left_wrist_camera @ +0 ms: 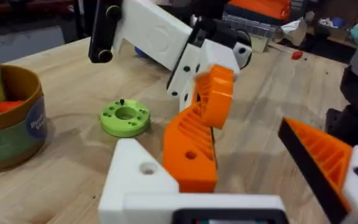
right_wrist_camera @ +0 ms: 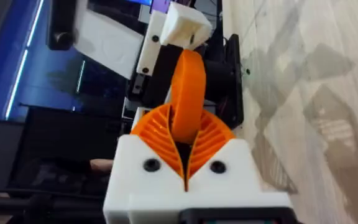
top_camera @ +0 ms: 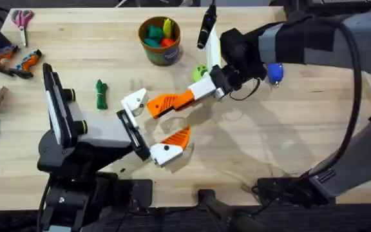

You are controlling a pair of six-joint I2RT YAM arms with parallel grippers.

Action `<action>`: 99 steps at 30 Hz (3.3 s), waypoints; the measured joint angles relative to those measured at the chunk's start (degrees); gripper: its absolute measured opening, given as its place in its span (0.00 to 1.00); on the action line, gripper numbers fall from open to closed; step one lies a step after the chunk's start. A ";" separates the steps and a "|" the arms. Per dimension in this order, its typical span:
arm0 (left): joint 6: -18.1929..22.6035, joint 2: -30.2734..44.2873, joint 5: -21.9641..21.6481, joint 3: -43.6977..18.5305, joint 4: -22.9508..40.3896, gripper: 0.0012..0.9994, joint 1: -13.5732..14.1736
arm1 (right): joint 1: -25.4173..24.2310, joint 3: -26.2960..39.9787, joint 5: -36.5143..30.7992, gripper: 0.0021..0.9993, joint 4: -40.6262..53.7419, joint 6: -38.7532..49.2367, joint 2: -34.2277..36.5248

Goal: Pick up the gripper from the table and insert it into the empty holder that is missing its gripper. Then pick up a screw, insert it into the mounting hole, and use the screwdriver to tighten it. Finally, clean up the table by picking up the vegetable and placing it into the bucket.

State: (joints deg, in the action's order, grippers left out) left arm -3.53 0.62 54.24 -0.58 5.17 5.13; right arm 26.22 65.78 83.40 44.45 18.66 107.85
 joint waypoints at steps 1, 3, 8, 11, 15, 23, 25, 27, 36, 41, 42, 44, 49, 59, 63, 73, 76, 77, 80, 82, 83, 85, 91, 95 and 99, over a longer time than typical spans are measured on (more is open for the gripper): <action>0.00 0.00 0.00 0.00 0.00 0.99 0.00 | 0.13 0.00 -0.23 0.01 -0.25 -0.63 0.00; 0.00 0.00 0.00 0.00 0.00 0.99 0.00 | 0.13 0.00 -0.52 0.01 -0.93 -1.85 0.00; 0.00 0.00 0.00 0.00 0.00 0.99 0.00 | 0.13 0.00 -0.63 0.01 -1.41 -3.78 0.00; 0.00 0.00 0.00 0.00 0.00 0.99 0.00 | 0.13 0.00 -0.06 0.01 -1.58 -3.91 0.00; 0.00 0.00 0.00 0.00 0.00 0.99 0.00 | 0.13 0.00 1.17 0.01 -1.60 -3.84 0.00; 0.00 0.00 0.00 0.00 0.00 0.99 0.00 | 0.13 0.50 3.48 0.01 -1.42 -3.61 0.00; 0.00 0.00 0.00 0.00 0.00 0.99 0.00 | 0.13 0.50 3.54 0.01 -1.52 -3.61 0.00; 0.00 0.00 0.00 0.00 0.00 0.99 0.00 | 0.13 0.50 3.51 0.01 -2.11 -3.60 0.00; 0.00 0.00 0.00 0.00 0.00 0.99 0.00 | 1.12 0.57 1.34 0.01 -4.75 -4.68 0.00; -0.21 0.00 -0.03 0.00 0.00 0.99 0.00 | 1.38 0.61 0.61 0.01 -5.17 -5.42 0.00; -0.20 0.00 -0.04 0.00 0.00 0.99 0.00 | 1.38 0.61 0.61 0.01 -5.29 -5.45 0.00; -0.22 0.00 -0.13 0.00 0.00 0.99 -0.02 | 1.38 0.61 0.57 0.01 -6.20 -6.01 0.00; -0.42 0.00 -0.67 0.00 -0.02 0.99 -0.02 | 1.60 0.63 0.46 0.01 -12.57 -10.48 0.00; -0.46 0.00 -1.71 0.00 -0.07 0.99 -0.17 | 2.16 0.63 0.40 0.01 -16.31 -18.09 0.00; -0.66 0.00 -1.81 0.00 -0.07 0.99 -0.20 | 2.56 0.65 0.37 0.01 -16.66 -20.07 0.00; -0.85 0.00 -1.75 0.00 -0.04 0.99 -0.20 | 2.97 0.66 0.19 0.01 -18.44 -21.57 0.00; -0.83 0.00 -1.38 0.00 0.00 0.99 -0.17 | 3.04 0.66 0.17 0.01 -18.73 -22.12 0.00; -0.85 0.00 -1.28 -0.02 0.02 0.99 -0.17 | 3.04 0.66 0.17 0.01 -18.75 -22.17 0.00; -0.85 0.00 -1.05 -0.02 0.04 0.99 -0.17 | 3.13 0.66 0.17 0.01 -18.89 -22.42 0.00; -0.83 0.00 -0.78 -0.02 0.06 0.99 -0.18 | 3.24 0.66 0.15 0.01 -19.30 -22.59 0.00; -0.83 0.00 -0.57 -0.02 0.09 0.99 -0.20 | 3.26 0.66 0.07 0.01 -19.82 -22.80 0.00; -0.82 0.00 -0.15 -0.02 0.17 0.99 -0.20 | 3.31 0.66 -0.08 0.01 -21.85 -23.56 0.00; -0.83 0.00 0.22 -0.02 0.20 0.99 -0.20 | 3.97 0.66 -1.51 0.01 -26.20 -27.50 0.00; -0.87 0.00 0.22 -0.02 0.22 0.99 -0.24 | 4.49 0.66 -1.80 0.01 -26.49 -28.71 0.00; -1.04 0.00 0.21 -0.02 0.22 0.99 -0.26 | 5.04 0.66 -2.18 0.01 -27.92 -29.95 0.00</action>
State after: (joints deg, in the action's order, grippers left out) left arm -4.57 0.62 54.45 -0.60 5.39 4.86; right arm 31.25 66.43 81.22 16.52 -11.29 107.85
